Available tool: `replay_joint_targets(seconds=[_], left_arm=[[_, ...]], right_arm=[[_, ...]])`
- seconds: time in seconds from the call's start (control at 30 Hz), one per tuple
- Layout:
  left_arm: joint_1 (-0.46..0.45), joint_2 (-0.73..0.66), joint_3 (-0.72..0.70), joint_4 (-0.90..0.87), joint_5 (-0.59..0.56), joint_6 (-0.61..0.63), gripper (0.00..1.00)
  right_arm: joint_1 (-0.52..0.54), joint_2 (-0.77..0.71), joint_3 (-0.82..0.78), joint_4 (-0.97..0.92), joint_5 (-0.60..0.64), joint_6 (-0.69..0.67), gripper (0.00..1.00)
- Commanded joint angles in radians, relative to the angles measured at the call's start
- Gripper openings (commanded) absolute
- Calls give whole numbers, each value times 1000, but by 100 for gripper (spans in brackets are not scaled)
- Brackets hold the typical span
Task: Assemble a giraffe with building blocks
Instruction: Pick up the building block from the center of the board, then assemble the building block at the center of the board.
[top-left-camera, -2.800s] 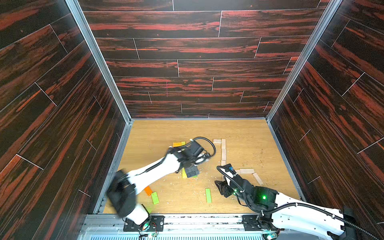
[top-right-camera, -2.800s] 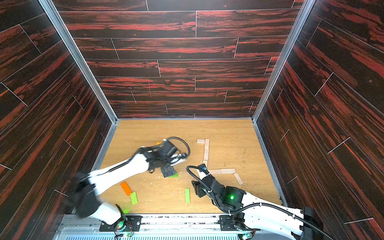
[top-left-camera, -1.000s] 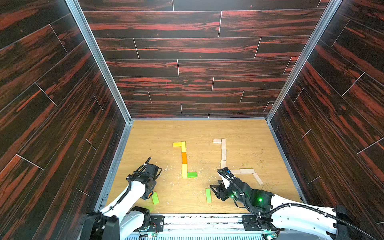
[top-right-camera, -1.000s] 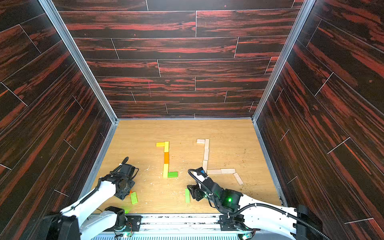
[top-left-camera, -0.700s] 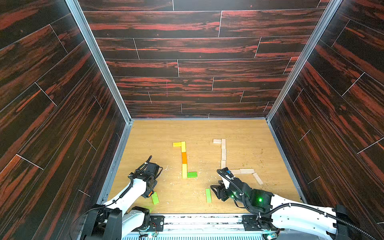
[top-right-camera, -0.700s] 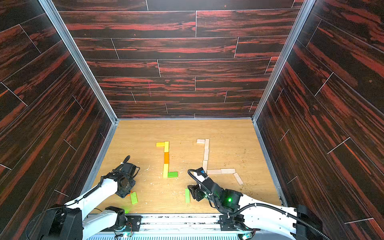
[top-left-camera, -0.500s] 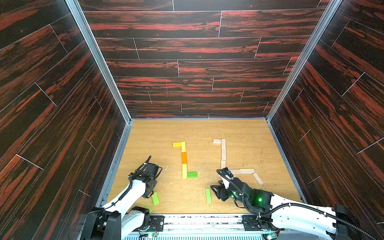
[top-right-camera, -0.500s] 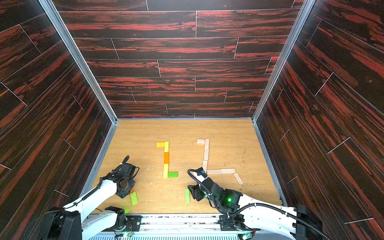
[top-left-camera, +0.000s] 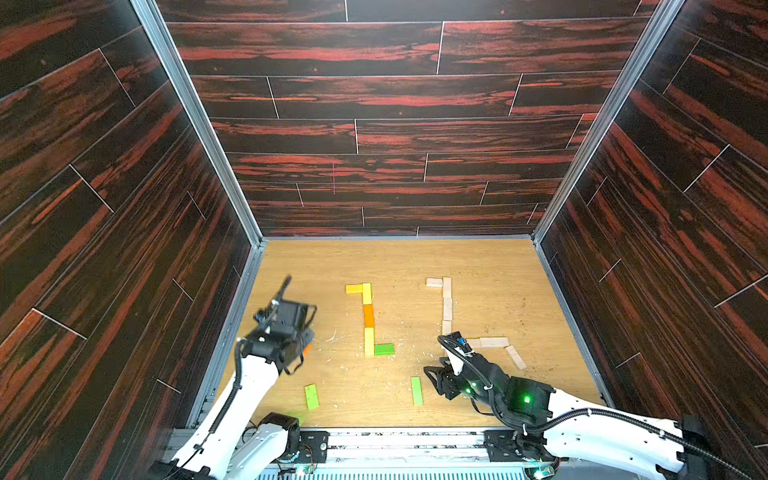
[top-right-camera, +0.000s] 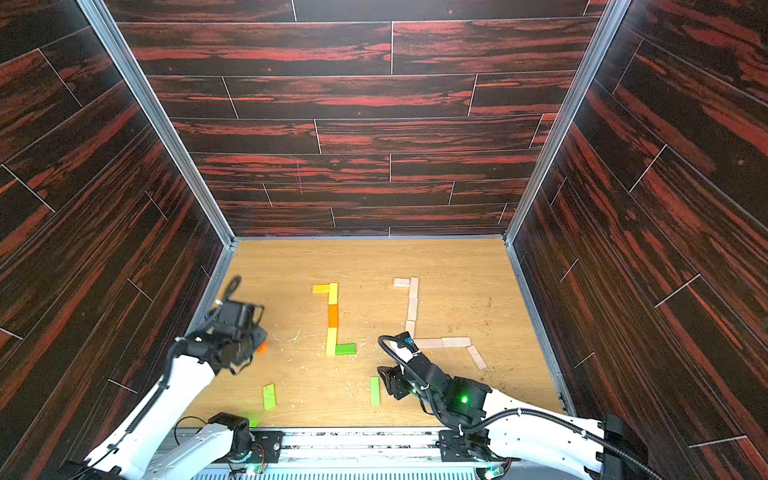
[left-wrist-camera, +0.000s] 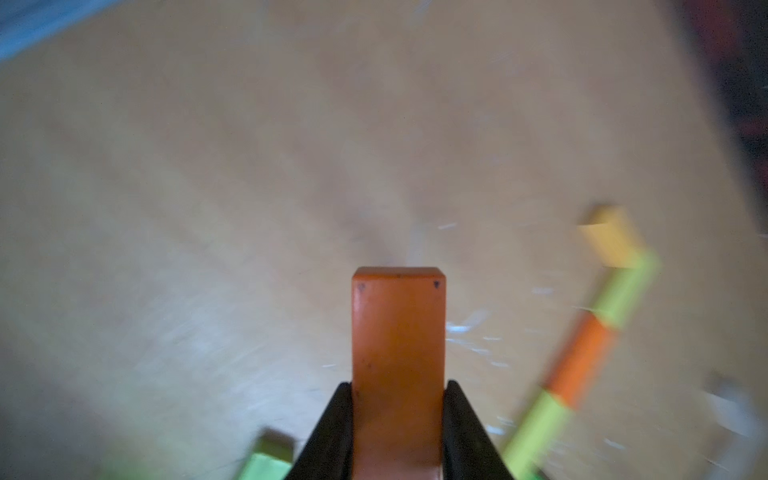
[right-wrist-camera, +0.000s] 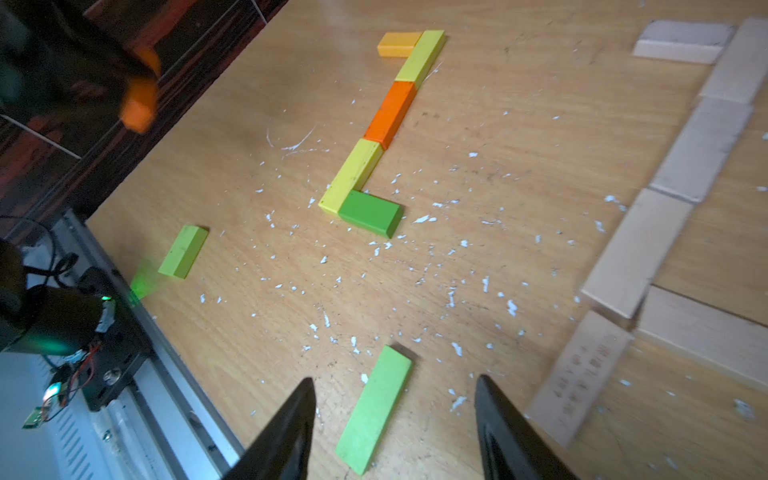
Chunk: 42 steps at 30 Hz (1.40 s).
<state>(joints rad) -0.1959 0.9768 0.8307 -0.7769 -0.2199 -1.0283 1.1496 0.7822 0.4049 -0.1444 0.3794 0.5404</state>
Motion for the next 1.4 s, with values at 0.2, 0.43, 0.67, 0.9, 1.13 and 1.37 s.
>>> replay_joint_targets(seconds=[0.2,0.43,0.67,0.9,1.13,1.37], left_arm=[[-142,204,267,76,76,292,12],[-278,477,501,95,175,592,12],[-437,584,574,143,204,943,8],[-524,614,510,258,323,1211,7],[-583,686,505,256,354,1368,4],[-633,817,565,134,324,1497,0]], right_arm=[[0,-97,37,-122,76,14,61],[-2,-173,38,-164,102,34,61],[-3,-267,37,-182,116,40,60],[-4,-335,40,-206,118,28,60],[-3,-385,36,-224,126,7,60],[-3,-441,-6,-203,115,13,59]])
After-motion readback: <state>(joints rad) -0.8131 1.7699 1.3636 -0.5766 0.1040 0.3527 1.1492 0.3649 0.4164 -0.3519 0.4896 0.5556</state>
